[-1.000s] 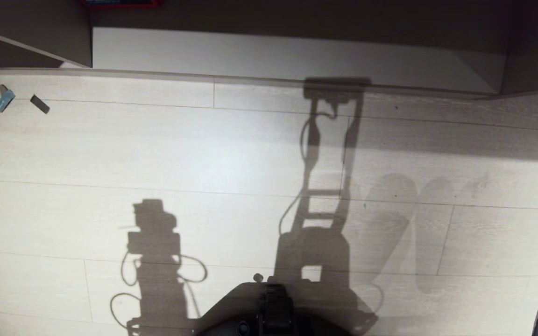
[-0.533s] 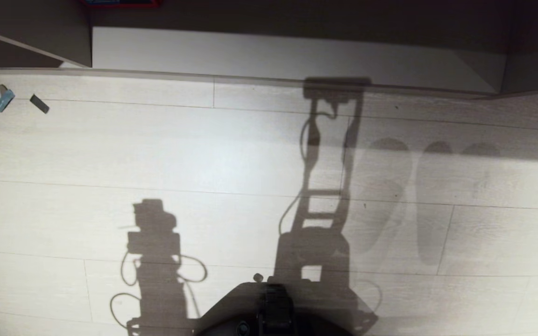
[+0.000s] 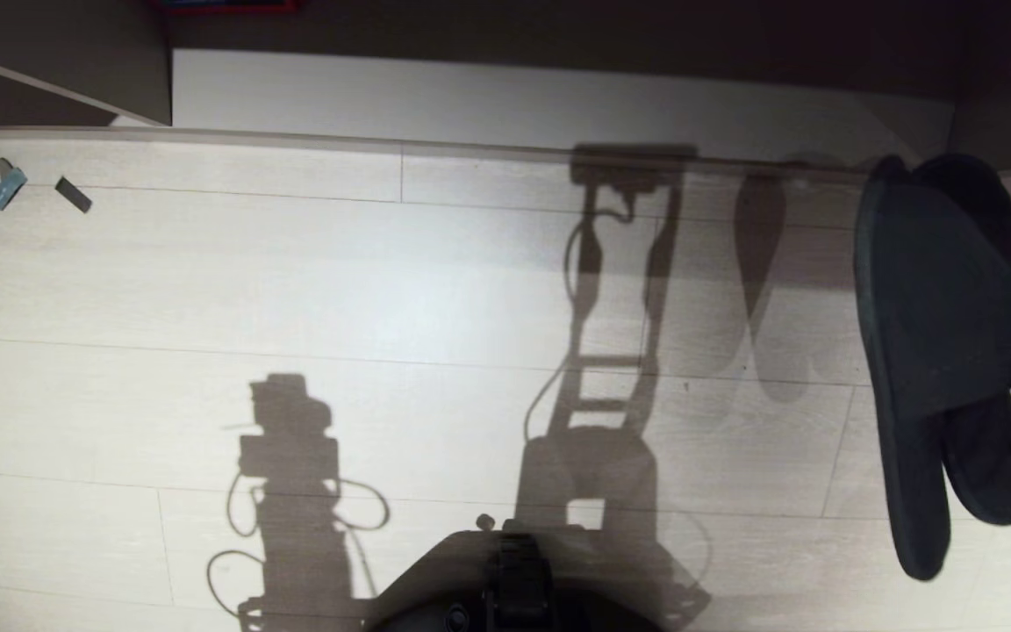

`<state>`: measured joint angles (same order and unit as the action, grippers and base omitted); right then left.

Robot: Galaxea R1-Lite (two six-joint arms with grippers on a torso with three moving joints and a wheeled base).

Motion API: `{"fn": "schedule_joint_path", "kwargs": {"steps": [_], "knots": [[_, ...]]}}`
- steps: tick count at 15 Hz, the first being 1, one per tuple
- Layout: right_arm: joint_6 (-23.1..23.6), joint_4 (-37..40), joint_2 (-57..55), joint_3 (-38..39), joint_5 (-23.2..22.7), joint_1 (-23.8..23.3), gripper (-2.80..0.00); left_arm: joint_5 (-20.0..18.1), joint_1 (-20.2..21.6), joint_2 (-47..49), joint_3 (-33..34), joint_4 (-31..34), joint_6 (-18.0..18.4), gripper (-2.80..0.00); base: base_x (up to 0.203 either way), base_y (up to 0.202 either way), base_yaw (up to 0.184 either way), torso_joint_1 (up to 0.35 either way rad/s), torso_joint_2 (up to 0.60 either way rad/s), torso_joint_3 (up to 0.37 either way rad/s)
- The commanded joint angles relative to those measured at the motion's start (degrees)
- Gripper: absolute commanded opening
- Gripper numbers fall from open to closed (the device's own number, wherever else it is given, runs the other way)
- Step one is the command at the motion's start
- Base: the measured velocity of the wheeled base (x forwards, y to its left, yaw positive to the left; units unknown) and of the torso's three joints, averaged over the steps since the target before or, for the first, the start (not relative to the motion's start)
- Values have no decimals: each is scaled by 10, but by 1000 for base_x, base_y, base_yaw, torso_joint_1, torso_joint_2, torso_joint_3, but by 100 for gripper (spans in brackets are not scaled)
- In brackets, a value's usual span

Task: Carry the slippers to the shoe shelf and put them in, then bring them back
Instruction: Place the slippers into the shoe cabinet

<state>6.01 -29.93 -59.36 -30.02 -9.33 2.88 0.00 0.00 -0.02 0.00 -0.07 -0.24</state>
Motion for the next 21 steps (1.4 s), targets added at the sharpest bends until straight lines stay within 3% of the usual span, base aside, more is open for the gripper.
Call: {"fn": "schedule_joint_path", "kwargs": {"steps": [1, 5, 11, 15, 21], "knots": [[6, -57, -99, -41, 2, 27, -280, 0, 0, 0, 0, 0, 0, -280, 0, 0, 0, 0, 0, 0], [25, -180, -174, -57, 34, 32, -280, 0, 0, 0, 0, 0, 1, -280, 0, 0, 0, 0, 0, 0], [22, -284, -262, -129, 74, 27, -280, 0, 0, 0, 0, 0, 1, -280, 0, 0, 0, 0, 0, 0], [21, -286, -317, -243, 64, 12, -280, 0, 0, 0, 0, 0, 1, -280, 0, 0, 0, 0, 0, 0], [21, -192, -375, -451, 43, 5, -280, 0, 0, 0, 0, 0, 1, -280, 0, 0, 0, 0, 0, 0]]}}
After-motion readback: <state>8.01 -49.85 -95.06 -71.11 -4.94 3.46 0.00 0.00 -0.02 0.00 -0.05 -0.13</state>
